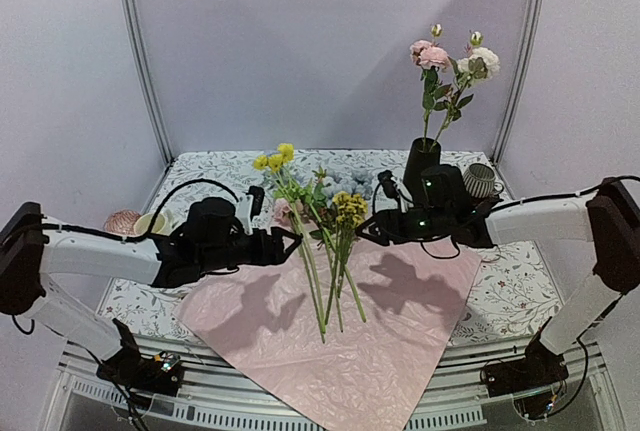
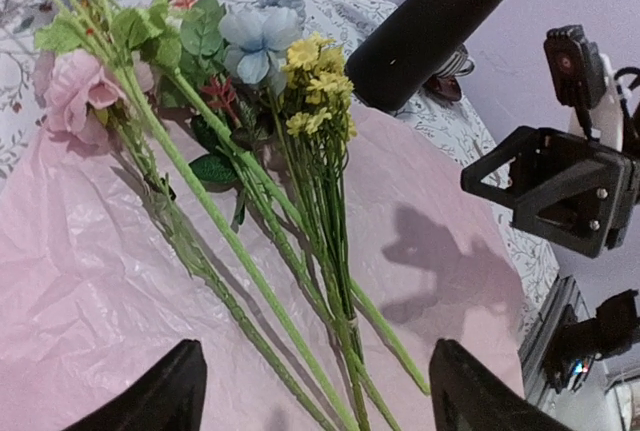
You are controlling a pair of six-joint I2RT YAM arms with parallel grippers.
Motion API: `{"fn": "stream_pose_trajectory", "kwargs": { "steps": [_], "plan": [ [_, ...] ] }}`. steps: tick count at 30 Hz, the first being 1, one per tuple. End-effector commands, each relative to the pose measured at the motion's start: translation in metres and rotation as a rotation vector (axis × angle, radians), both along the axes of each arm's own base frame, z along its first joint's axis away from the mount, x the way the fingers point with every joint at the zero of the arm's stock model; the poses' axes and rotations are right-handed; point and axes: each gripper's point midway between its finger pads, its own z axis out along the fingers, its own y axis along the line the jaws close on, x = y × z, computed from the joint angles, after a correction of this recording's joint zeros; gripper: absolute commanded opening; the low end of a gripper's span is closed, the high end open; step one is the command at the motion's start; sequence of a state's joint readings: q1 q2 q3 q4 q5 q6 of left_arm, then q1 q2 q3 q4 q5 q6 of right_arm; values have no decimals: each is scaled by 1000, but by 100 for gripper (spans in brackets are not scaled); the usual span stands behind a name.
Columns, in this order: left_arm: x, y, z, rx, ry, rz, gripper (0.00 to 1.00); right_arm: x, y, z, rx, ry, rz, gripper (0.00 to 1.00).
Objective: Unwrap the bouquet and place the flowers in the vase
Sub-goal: Pick up the fake flower from the flattened wrapping paper.
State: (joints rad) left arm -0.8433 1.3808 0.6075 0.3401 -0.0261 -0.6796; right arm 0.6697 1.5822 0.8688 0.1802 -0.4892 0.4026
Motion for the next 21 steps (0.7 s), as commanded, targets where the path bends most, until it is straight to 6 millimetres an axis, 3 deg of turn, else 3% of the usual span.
{"fn": "stream_pose_trajectory", "kwargs": {
  "steps": [1, 8, 11, 19, 21],
  "plan": [
    [8, -8, -13, -44, 83, 15, 71, 0, 20, -2, 50, 26, 11, 59],
    [22, -27, -53, -29, 229, 50, 59, 7, 20, 6, 41, -9, -14, 59],
    [28, -34, -62, -26, 260, 63, 51, 7, 16, 8, 34, -33, -28, 59],
    [36, -43, -80, -23, 322, 90, 48, 7, 12, 7, 19, -54, -34, 59],
    [37, -44, -82, -19, 331, 95, 40, 7, 12, 7, 18, -57, -32, 59]
  ]
}}
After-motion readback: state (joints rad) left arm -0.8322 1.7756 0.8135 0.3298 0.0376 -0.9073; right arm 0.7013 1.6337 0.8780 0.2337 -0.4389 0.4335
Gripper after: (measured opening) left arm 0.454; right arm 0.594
